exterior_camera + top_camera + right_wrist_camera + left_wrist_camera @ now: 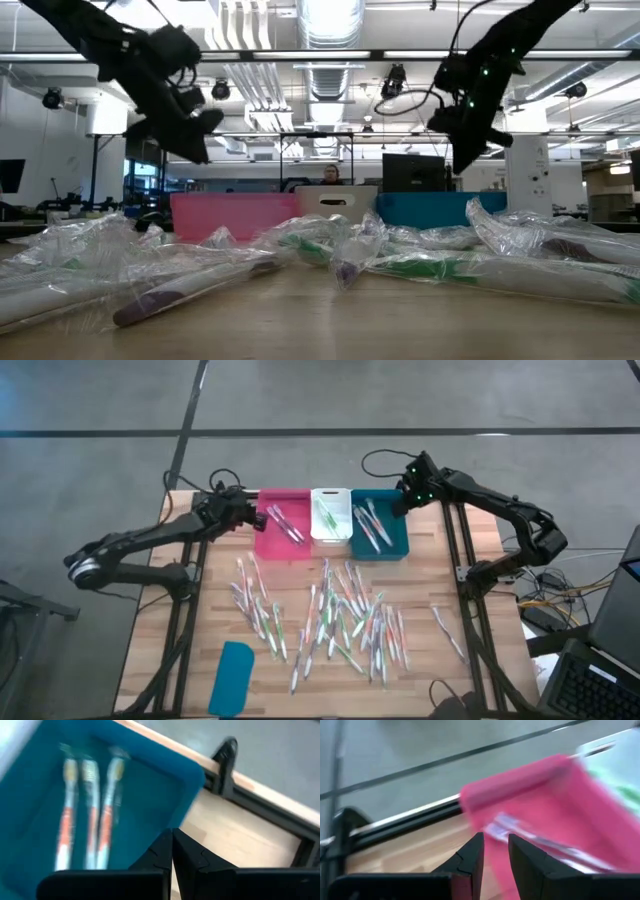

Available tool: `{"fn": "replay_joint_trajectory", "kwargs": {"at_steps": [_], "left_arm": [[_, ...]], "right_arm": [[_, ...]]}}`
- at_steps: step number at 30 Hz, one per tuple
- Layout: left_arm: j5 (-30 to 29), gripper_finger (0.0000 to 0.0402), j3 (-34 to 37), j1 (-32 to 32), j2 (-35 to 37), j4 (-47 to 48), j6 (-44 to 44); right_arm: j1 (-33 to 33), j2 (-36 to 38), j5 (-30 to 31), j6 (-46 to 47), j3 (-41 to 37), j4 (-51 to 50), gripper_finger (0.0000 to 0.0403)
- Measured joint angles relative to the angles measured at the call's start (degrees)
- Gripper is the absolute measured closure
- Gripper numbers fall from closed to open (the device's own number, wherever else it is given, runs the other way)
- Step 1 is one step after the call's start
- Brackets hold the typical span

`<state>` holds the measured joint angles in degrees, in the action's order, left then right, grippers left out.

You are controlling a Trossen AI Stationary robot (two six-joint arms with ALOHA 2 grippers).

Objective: Pick & Place Toothbrushes
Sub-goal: Put the violet toothbrush into the pink bin

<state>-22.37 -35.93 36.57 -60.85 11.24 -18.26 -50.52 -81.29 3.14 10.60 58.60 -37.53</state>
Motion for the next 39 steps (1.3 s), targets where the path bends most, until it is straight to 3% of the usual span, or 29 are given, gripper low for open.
{"fn": "replay_joint_trajectory", "kwargs": {"at_steps": [9,18,29,39], "left_arm": [[9.59,0.0307,-0.08,-4.19,9.27,-0.01,1.84],[9.45,0.0307,-0.08,-19.54,13.85,0.86,1.84],[0.26,0.0308,-0.08,-44.41,9.95,0.83,-3.19],[-8.29,0.0335,-3.0,-66.69,-2.88,-0.07,-20.17]], "right_arm": [[5.89,6.66,-0.02,-0.34,5.26,-2.62,0.0394],[14.62,14.56,3.97,-0.12,6.04,-2.51,0.0394],[25.49,19.98,7.84,2.77,2.63,-2.74,0.0394],[28.67,19.56,12.31,2.96,2.46,-2.68,0.0394]]}}
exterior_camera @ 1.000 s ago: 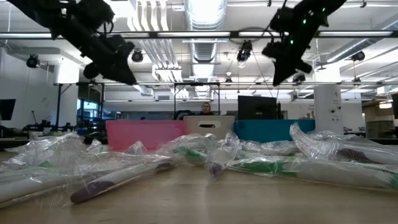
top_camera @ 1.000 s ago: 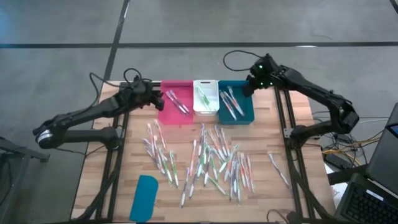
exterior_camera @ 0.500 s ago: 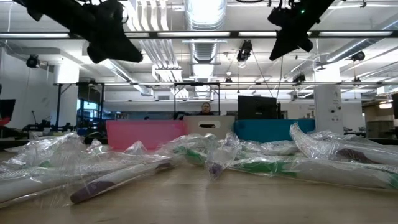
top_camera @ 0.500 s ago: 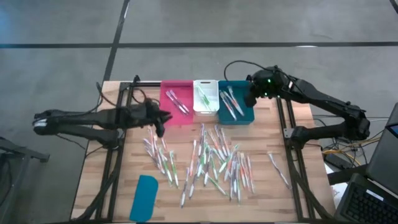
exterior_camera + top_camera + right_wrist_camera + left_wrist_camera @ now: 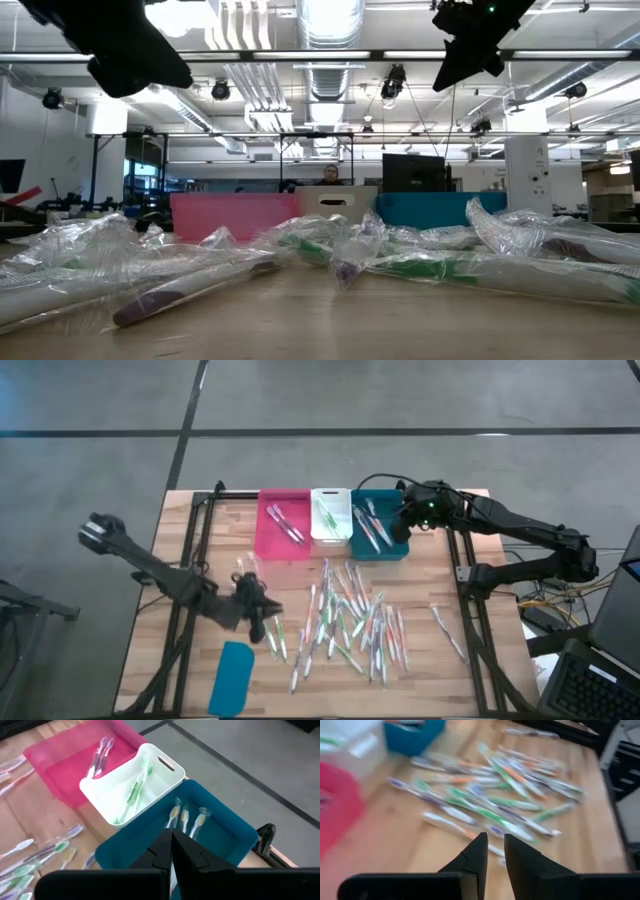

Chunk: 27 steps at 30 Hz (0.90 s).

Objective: Pick & Place Toothbrushes
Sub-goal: Put the violet toothbrush into the pink bin

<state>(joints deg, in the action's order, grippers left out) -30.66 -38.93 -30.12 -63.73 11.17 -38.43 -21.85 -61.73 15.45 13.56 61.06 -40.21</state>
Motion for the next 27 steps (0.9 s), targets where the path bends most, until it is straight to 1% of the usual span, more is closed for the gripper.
{"fn": "replay_joint_trajectory", "kwargs": {"at_steps": [3,6,10,14,17,21,24,27], "left_arm": [[0.1,0.0341,-3.16,-3.13,-5.72,0.06,-3.5],[1.59,0.0347,-7.42,-5.01,-11.84,-0.03,-3.34],[5.44,0.0349,-12.62,-5.69,-19.11,0.01,-0.34],[7.59,0.0341,-17.92,-5.5,-24.33,1.98,-5.04],[7.83,0.0325,-21.94,-5.47,-27.25,7.81,-5.98],[7.79,0.0288,-26.55,-5.37,-30.27,14.32,-7.8],[7.81,0.026,-27.97,-5.19,-32.18,14.91,-8.17],[7.92,0.0241,-28.22,-4.97,-33.45,14.66,-8.87]], "right_arm": [[-0.01,0.12,0.08,0.0,0.0,0.05,0.0394],[-0.01,0.1,0.43,-0.01,0.0,0.05,0.0394],[-0.02,-0.23,1.26,-0.16,0.0,0.02,0.0394],[-0.01,-0.23,1.26,-0.24,0.0,0.03,0.0394],[-0.01,-0.23,1.26,-0.21,0.0,0.03,0.0394],[-0.01,-0.21,1.26,-0.12,0.0,0.03,0.0394],[-0.01,-0.21,1.24,-0.07,-0.11,0.05,0.0394],[-0.03,-0.21,1.22,-0.04,-0.24,-0.01,0.0394]]}}
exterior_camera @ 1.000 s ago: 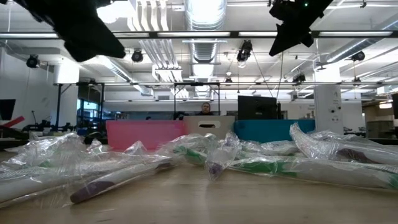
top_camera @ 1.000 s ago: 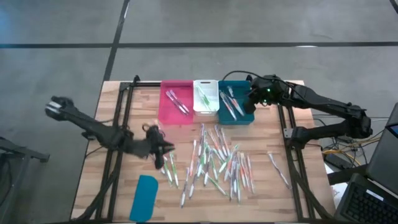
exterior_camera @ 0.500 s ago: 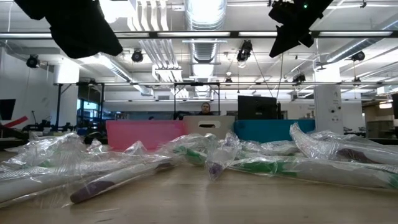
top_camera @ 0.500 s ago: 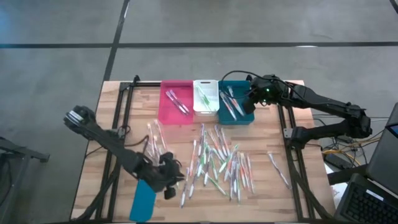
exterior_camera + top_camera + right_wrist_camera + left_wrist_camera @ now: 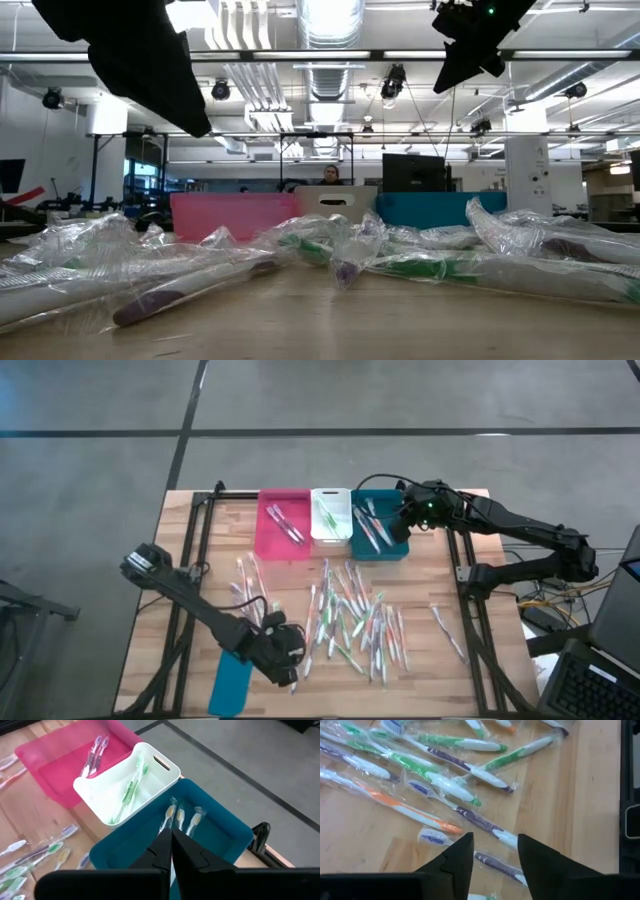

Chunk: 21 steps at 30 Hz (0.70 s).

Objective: Pick & Place Toothbrushes
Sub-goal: Put the violet toothbrush into the pink bin

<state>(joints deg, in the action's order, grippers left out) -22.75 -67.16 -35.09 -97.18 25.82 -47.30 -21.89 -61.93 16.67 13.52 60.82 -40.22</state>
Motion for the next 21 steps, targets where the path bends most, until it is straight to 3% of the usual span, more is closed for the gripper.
{"fn": "replay_joint_trajectory", "kwargs": {"at_steps": [7,21], "left_arm": [[0.21,0.0234,-0.02,1.06,-2.19,-0.41,-6.68],[0.22,0.0235,0.13,1.58,-7.99,-0.52,-9.81]], "right_arm": [[0.02,0.0,-0.02,0.0,-0.22,0.02,0.0394],[0.02,0.0,-0.13,-0.02,-1.37,0.06,0.0394]]}}
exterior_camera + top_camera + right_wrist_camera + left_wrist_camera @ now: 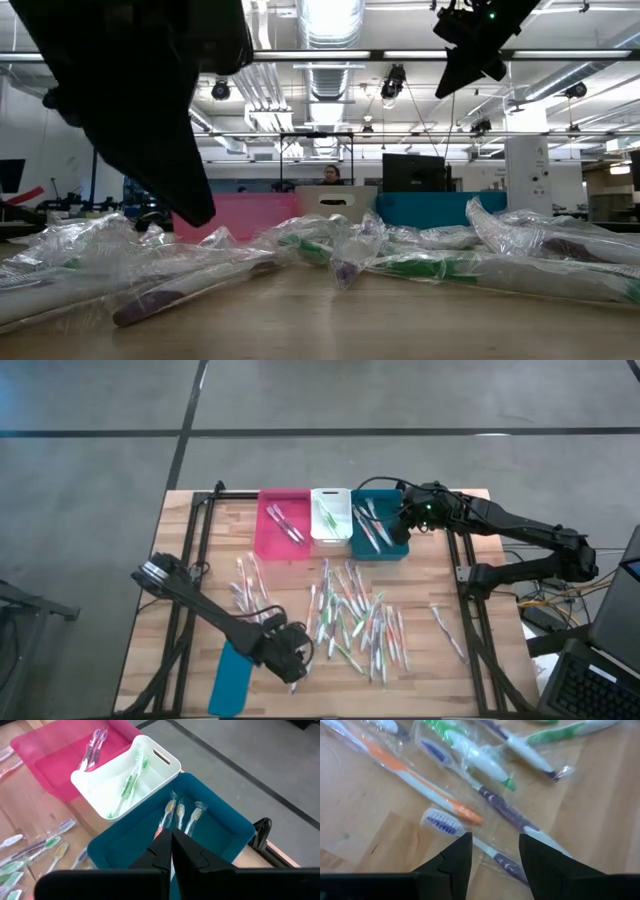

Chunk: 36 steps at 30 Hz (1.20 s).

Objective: Pick & Place Toothbrushes
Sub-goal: Put the violet toothbrush into the pink bin

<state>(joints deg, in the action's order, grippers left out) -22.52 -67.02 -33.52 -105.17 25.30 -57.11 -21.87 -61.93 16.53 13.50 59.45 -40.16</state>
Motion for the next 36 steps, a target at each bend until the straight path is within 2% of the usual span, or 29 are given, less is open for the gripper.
{"fn": "replay_joint_trajectory", "kwargs": {"at_steps": [11,21,29,36], "left_arm": [[0.18,0.0255,0.66,0.3,-3.16,-0.98,-3.42],[-0.37,0.0321,0.66,0.49,-4.14,-1.35,-4.15],[-0.76,0.0389,0.68,0.59,-3.56,-0.93,-3.65],[-1.95,0.0398,0.81,0.79,0.68,3.44,-1.88]], "right_arm": [[-0.02,0.0,0.02,-0.19,-0.55,0.0,0.0394],[-0.02,0.0,0.02,-0.47,-0.79,0.04,0.0394],[-0.02,0.0,0.02,-0.61,-1.07,0.05,0.0394],[-0.02,0.0,0.02,-0.59,-1.14,0.04,0.0394]]}}
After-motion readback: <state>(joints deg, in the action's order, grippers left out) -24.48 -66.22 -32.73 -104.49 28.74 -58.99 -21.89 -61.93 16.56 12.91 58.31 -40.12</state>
